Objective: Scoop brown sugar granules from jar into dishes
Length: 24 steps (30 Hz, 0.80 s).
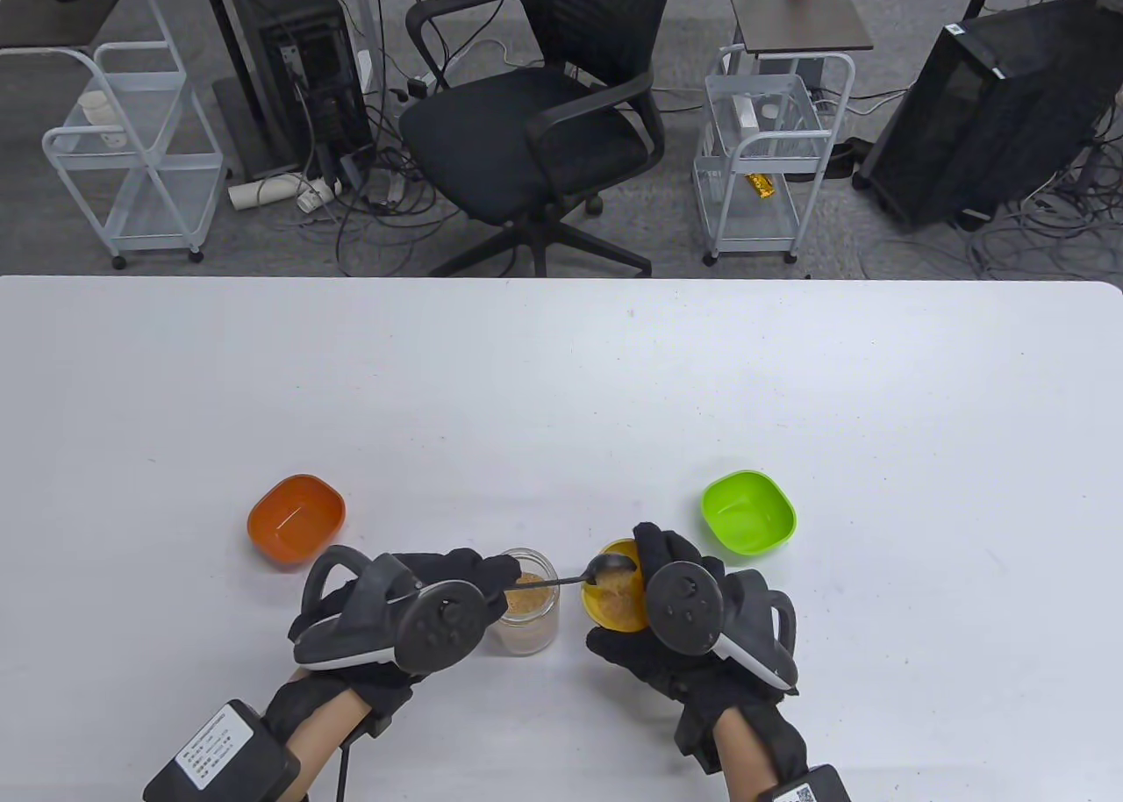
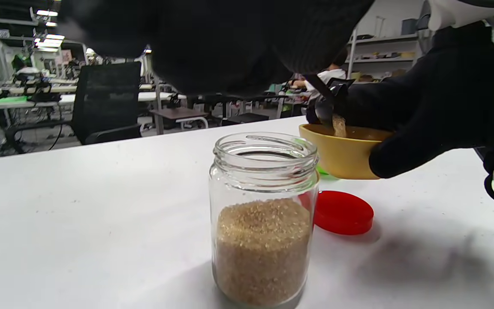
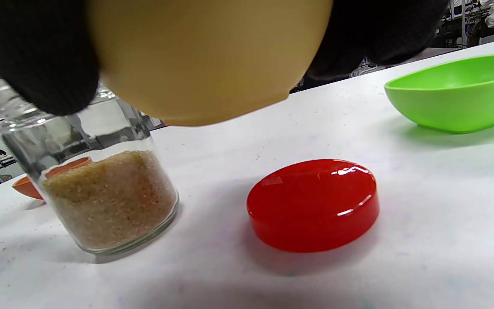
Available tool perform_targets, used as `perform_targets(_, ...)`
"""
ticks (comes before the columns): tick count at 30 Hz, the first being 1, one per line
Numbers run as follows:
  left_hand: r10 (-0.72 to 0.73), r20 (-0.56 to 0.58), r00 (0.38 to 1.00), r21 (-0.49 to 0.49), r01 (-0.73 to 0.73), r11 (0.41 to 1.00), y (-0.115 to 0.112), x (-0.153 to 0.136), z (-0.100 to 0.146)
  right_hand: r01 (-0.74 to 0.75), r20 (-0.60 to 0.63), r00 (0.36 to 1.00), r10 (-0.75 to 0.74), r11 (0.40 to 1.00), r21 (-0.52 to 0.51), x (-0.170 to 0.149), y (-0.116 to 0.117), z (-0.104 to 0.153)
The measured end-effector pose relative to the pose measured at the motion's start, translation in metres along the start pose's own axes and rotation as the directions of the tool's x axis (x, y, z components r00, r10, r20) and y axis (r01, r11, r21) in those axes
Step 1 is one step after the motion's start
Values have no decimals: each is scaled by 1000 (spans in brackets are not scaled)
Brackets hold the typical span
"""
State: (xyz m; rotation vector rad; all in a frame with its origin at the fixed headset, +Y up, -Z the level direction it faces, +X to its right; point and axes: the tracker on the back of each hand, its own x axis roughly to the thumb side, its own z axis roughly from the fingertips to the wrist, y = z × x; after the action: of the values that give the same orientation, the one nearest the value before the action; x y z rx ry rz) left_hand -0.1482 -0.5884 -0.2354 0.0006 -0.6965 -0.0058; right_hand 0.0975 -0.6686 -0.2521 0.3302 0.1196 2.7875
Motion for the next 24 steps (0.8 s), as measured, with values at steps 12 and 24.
perform_targets(12, -102, -25, 995, 89, 103, 991, -9, -1, 12, 20, -12, 1000, -20, 1000, -1, -2, 0, 0)
perform_targets(24, 145, -13, 989, 178, -141, 974, -11, -32, 31, 16, -19, 1000, -16, 1000, 4, -3, 1, -2)
